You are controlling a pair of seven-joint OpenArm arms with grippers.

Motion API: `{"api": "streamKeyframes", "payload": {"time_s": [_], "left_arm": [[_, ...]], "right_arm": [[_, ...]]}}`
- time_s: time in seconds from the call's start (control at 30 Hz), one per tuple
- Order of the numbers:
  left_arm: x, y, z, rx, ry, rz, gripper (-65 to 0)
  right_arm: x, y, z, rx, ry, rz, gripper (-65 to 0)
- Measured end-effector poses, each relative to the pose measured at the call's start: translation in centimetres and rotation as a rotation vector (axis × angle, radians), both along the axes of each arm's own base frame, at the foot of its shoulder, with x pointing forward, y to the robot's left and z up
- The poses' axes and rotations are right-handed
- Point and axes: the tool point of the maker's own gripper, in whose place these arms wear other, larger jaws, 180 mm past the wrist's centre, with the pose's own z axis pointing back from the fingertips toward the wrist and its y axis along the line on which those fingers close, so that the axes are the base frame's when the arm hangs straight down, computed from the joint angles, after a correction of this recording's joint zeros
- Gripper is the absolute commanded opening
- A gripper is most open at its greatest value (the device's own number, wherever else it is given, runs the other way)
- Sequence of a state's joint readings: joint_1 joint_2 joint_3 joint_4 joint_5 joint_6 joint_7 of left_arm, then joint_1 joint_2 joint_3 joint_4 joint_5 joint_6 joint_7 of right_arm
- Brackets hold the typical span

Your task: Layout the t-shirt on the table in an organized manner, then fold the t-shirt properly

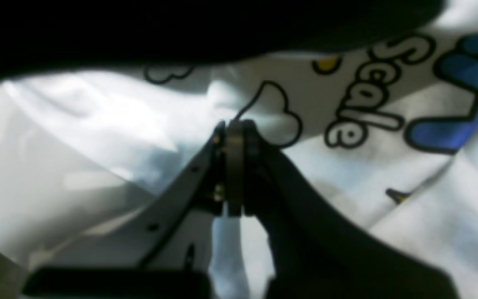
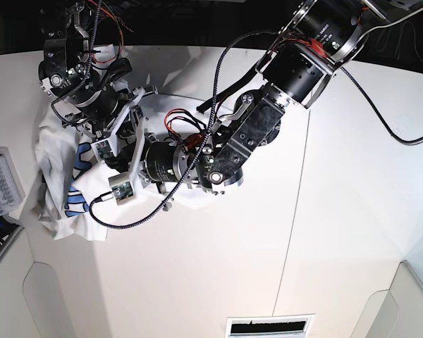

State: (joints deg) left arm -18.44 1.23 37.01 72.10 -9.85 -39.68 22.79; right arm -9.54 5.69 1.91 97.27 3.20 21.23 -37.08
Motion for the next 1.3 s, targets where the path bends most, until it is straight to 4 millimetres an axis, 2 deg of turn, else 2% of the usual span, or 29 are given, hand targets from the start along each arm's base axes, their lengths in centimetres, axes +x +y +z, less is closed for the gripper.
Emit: {"api": "streamKeyframes", "payload": {"time_s": [0.07,0.2,0.3,0.43,0.47,0.53,0.57,0.63,0.7,0.77,0.83,0.93,1.03,1.17,1.3], "left_arm": [[-0.4,0.2,-0.5,0.007,0.007,0.001,-48.8],[-0.4,0.1,-0.3,0.002,0.003,-0.001,-46.8],[-0.3,-0.3,1.6,-0.021,-0.044,-0.011,-46.8],[0.4,0.0,5.4,-0.022,-0.176,-0.010,-46.8],[1.3,0.3,6.4,-0.033,-0.201,0.038,-46.8],[4.1,0.5,10.4,-0.192,-0.225,0.173,-46.8],[5.7,1.2,11.4,-0.178,-0.258,0.217,-46.8],[8.4,2.7,11.9,-0.163,-0.268,0.297,-46.8],[9.5,3.7,10.4,-0.138,-0.229,0.331,-46.8],[10.0,5.1,7.1,-0.073,-0.156,0.362,-46.8],[10.7,6.8,4.9,-0.048,-0.098,0.418,-46.8],[11.7,8.6,3.1,-0.034,-0.038,0.480,-46.9],[11.6,9.4,1.2,-0.030,0.030,0.508,-46.9],[11.7,10.1,0.4,-0.042,0.067,0.543,-46.9],[13.6,12.3,1.1,-0.083,0.061,0.669,-46.9]], "right_arm": [[0.0,0.0,0.0,0.000,-0.001,0.000,-65.0],[0.0,0.0,0.0,0.000,0.000,0.000,-65.0],[0.2,0.0,0.1,0.003,-0.011,-0.004,-65.0],[1.1,0.0,1.1,0.022,-0.057,-0.018,-65.0],[1.4,0.1,1.4,0.032,-0.073,-0.021,-65.0],[0.8,-0.3,0.6,-0.008,-0.025,-0.010,-65.0],[0.5,-0.1,0.4,0.004,-0.015,-0.006,-65.0],[-0.7,0.0,-0.4,0.001,0.023,0.000,-65.0],[-0.3,0.2,0.3,0.001,0.002,0.006,-65.0],[1.0,0.2,2.8,0.001,-0.079,0.003,-65.0],[2.1,0.4,5.6,0.008,-0.166,0.008,-65.0],[2.9,0.8,9.4,0.007,-0.271,0.019,-65.0],[3.7,1.3,13.0,0.031,-0.397,0.029,-65.0],[4.3,1.2,13.2,0.035,-0.411,0.015,-65.0],[6.5,1.5,12.9,0.075,-0.424,-0.024,-65.0]]}}
